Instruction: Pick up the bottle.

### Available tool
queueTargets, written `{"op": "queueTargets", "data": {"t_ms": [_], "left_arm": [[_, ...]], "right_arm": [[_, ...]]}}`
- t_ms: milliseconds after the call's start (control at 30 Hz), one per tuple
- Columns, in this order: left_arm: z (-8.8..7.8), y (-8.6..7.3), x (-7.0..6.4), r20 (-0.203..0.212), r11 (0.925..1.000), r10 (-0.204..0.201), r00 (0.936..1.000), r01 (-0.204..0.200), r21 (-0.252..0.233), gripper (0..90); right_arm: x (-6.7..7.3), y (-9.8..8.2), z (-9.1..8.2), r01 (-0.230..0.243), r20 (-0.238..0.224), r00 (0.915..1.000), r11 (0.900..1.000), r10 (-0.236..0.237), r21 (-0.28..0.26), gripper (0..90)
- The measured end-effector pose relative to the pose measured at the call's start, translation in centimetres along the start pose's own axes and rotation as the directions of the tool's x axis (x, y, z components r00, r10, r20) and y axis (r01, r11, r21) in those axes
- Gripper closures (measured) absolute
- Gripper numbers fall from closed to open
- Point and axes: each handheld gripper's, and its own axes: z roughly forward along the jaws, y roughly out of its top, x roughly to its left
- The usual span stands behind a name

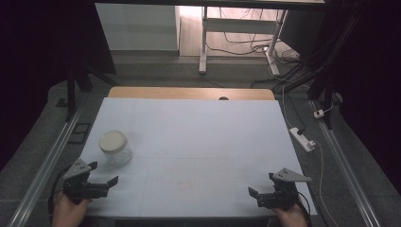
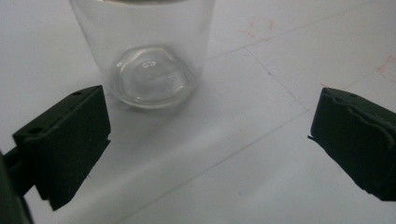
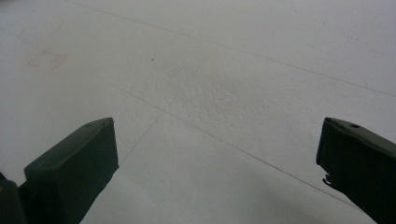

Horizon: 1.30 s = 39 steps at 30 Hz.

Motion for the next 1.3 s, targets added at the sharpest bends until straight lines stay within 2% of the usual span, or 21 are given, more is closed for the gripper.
{"op": "queueTargets", "data": {"t_ms": [100,133,400,567,667,800,900,1300], "left_arm": [[0.2,0.3,0.4,-0.007,0.9999,-0.011,0.9999,0.011,0.002,0.0],[0.4,0.4,0.7,0.000,0.9996,-0.020,0.9998,0.020,0.017,0.0],[1.1,1.0,1.7,0.005,0.9994,-0.030,0.9995,0.030,0.020,0.0],[1.7,1.4,2.0,-0.017,0.9991,-0.033,0.9993,0.034,0.027,0.0],[2.1,1.8,2.2,-0.031,0.9994,-0.016,0.9994,0.017,0.030,0.0],[2.6,2.0,2.5,-0.025,0.9993,-0.014,0.9996,0.015,0.034,0.0],[3.3,2.4,2.7,-0.031,0.9987,0.018,0.9994,-0.016,0.049,0.0],[5.5,3.3,3.8,-0.025,0.9981,0.031,0.9992,-0.029,0.055,0.0]], "right_arm": [[0.0,0.0,0.0,0.000,0.001,1.0000,1.000,0.000,0.001,0.0],[0.0,0.0,0.0,0.001,0.002,1.0000,1.000,-0.001,0.002,0.0],[0.0,0.0,0.1,0.002,0.002,1.0000,1.000,-0.002,0.007,0.0],[0.0,0.0,0.1,0.001,0.002,1.0000,1.000,-0.001,0.007,0.0],[0.0,0.0,0.1,0.003,0.002,1.0000,1.000,-0.003,0.008,0.0],[0.0,0.0,0.1,0.004,0.004,1.0000,1.000,-0.004,0.011,0.0],[0.0,0.0,0.1,0.004,0.004,1.0000,1.000,-0.004,0.012,0.0],[0.0,0.1,0.1,0.007,0.003,1.0000,1.000,-0.007,0.014,0.0]]}}
